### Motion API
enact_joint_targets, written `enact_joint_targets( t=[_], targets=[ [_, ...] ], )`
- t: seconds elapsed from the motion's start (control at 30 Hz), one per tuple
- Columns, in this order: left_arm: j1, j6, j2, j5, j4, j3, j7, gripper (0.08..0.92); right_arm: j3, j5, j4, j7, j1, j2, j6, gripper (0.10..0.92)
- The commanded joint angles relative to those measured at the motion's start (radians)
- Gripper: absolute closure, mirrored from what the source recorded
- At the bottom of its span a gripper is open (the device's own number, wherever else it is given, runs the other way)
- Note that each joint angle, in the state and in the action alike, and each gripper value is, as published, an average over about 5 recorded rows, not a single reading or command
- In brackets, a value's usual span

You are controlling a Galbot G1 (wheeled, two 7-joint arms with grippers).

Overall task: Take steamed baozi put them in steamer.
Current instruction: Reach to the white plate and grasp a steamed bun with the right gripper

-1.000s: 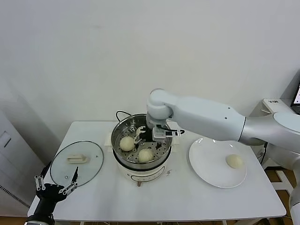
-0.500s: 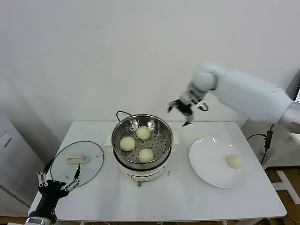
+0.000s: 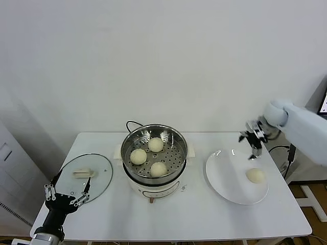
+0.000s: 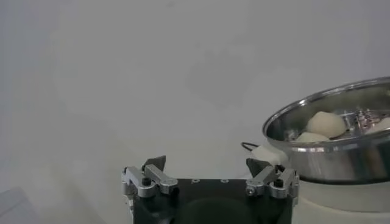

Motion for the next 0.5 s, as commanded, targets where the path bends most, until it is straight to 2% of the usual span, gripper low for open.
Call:
enact_joint_targets(
  t=[0.03,0.5],
  targets=[
    [-0.001,0.003,0.008,0.007,0.003,0.003,0.0,0.177,0.135,-0.076,-0.043,0.019,-0.21,-0.082,-0.034,0.203],
    [0.026,-0.015,-0.005,0.0,0.0,-0.016,0.002,0.177,0.137,-0.092,-0.074,0.07,-0.245,-0.013,-0.041,0.206]
  ],
)
